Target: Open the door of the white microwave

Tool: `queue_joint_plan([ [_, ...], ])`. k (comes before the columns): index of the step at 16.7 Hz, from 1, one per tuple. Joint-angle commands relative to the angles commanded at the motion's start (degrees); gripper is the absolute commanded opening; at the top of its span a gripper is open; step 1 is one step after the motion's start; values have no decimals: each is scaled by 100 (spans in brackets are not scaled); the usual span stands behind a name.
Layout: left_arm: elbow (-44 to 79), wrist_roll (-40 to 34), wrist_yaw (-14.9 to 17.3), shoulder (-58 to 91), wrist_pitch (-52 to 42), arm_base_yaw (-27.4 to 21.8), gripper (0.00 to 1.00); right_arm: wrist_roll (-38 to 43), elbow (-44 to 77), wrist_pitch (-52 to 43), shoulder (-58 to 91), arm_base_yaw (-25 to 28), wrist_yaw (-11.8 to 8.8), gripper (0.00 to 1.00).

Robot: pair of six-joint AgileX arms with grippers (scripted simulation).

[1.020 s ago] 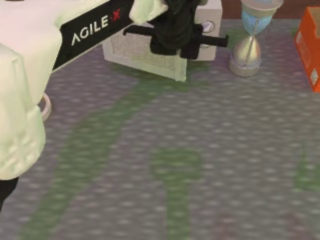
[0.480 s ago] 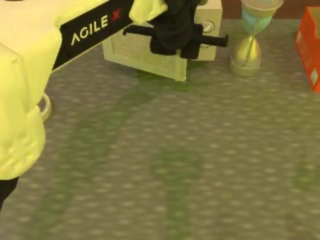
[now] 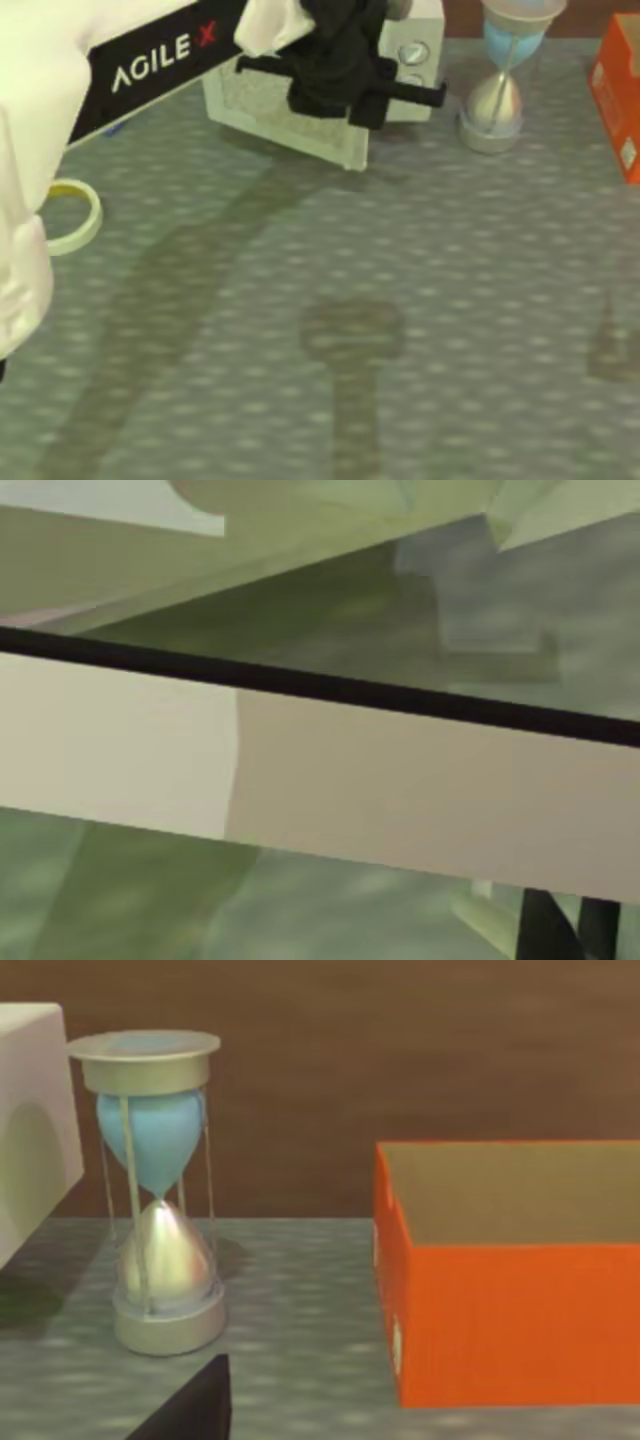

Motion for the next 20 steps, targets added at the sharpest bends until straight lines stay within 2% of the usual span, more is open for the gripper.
queue_joint_plan([
  [3,-311,208,122,-200,158,36,0,0,0,0,0,0,0,100],
  [20,-316,212,125,-204,161,37,0,0,0,0,0,0,0,100],
])
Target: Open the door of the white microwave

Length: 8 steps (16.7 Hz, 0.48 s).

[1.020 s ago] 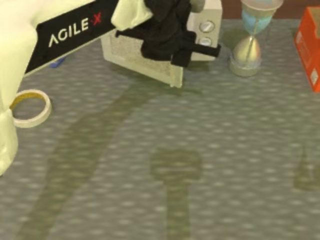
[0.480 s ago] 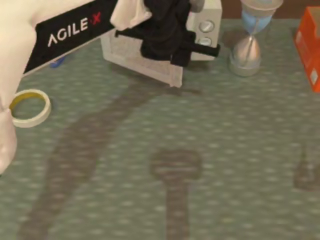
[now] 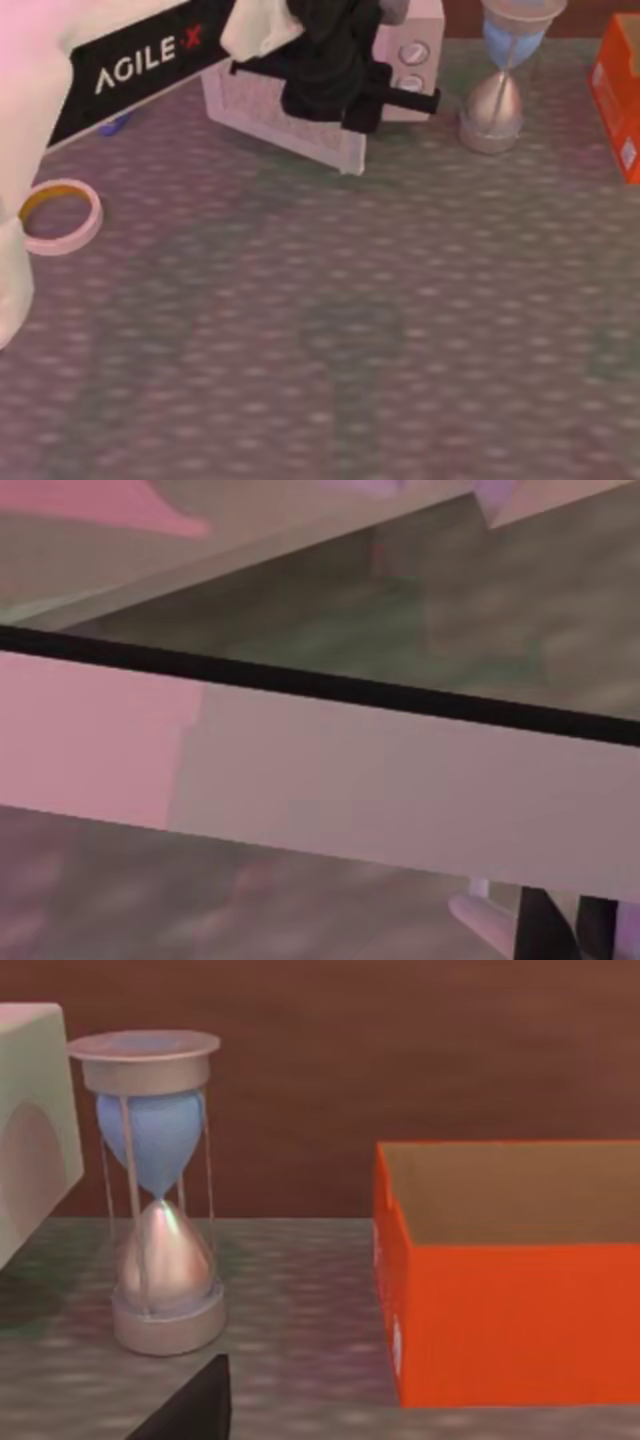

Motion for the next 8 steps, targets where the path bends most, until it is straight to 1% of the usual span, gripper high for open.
queue_joint_plan([
  [8,-24,-23,33,31,-1,-40,0,0,0,0,0,0,0,100],
])
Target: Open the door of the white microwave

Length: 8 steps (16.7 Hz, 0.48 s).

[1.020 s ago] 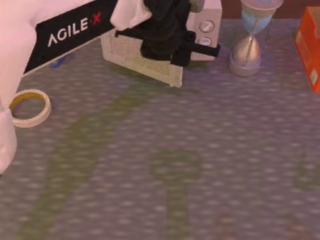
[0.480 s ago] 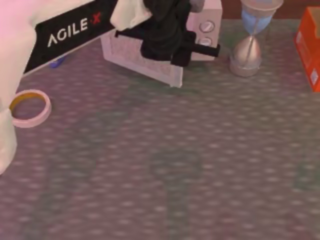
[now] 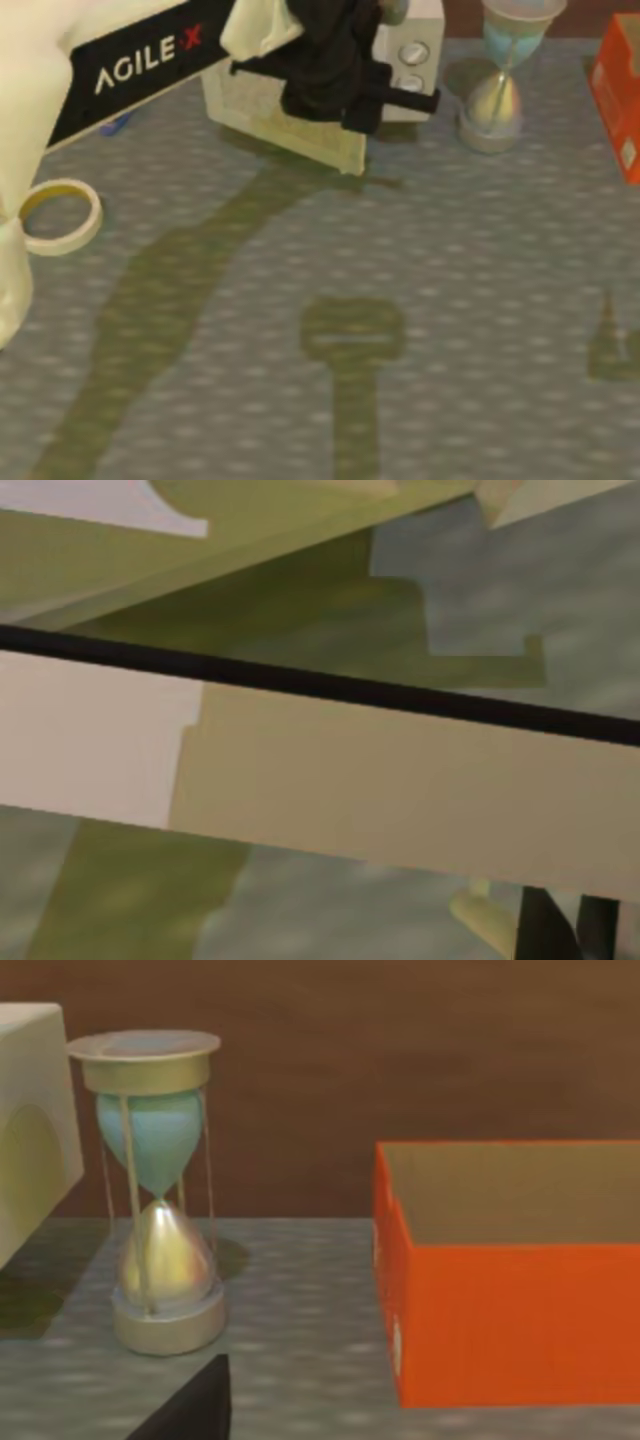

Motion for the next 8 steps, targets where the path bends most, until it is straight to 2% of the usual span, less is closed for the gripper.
queue_joint_plan([
  [8,-805,708,353,-573,359,191,0,0,0,0,0,0,0,100],
])
